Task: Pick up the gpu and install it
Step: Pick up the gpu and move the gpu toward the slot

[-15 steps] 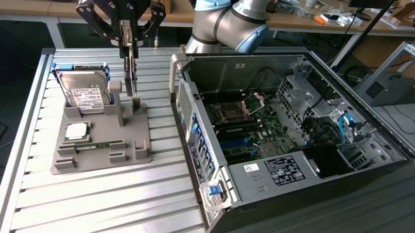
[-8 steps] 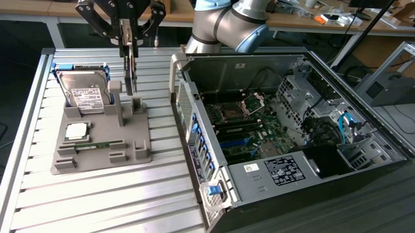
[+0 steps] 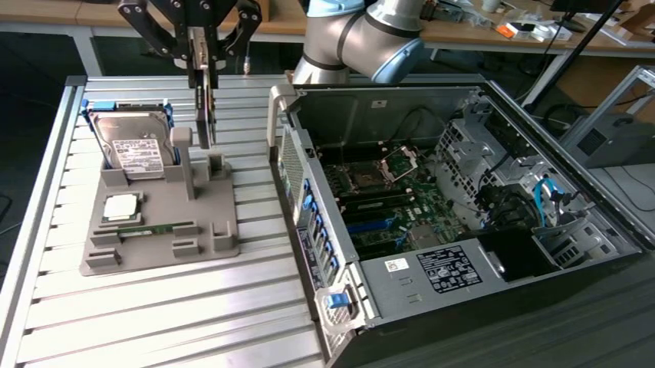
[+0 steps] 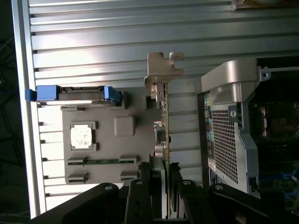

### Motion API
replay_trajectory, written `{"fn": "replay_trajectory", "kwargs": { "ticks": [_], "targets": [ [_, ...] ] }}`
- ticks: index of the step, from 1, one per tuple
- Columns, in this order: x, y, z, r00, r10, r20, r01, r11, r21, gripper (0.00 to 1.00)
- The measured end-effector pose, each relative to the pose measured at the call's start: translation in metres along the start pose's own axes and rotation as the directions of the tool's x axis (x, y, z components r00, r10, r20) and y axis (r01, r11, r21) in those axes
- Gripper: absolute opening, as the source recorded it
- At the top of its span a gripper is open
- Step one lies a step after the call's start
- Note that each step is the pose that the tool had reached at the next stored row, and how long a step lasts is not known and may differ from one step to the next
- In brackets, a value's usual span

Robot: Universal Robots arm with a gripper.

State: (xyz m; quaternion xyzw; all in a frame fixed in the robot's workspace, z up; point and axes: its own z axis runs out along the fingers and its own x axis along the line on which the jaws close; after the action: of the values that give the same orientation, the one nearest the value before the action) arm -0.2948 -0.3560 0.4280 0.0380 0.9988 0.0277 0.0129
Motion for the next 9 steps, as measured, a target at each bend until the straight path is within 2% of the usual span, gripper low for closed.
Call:
{"fn": "replay_trajectory", "kwargs": {
  "ticks": [9],
  "targets": [
    [-0.0001,0.0003,-0.0047,1.0000,0.000,0.0000,0.000,1.0000,0.0000,0.27]
  ]
}}
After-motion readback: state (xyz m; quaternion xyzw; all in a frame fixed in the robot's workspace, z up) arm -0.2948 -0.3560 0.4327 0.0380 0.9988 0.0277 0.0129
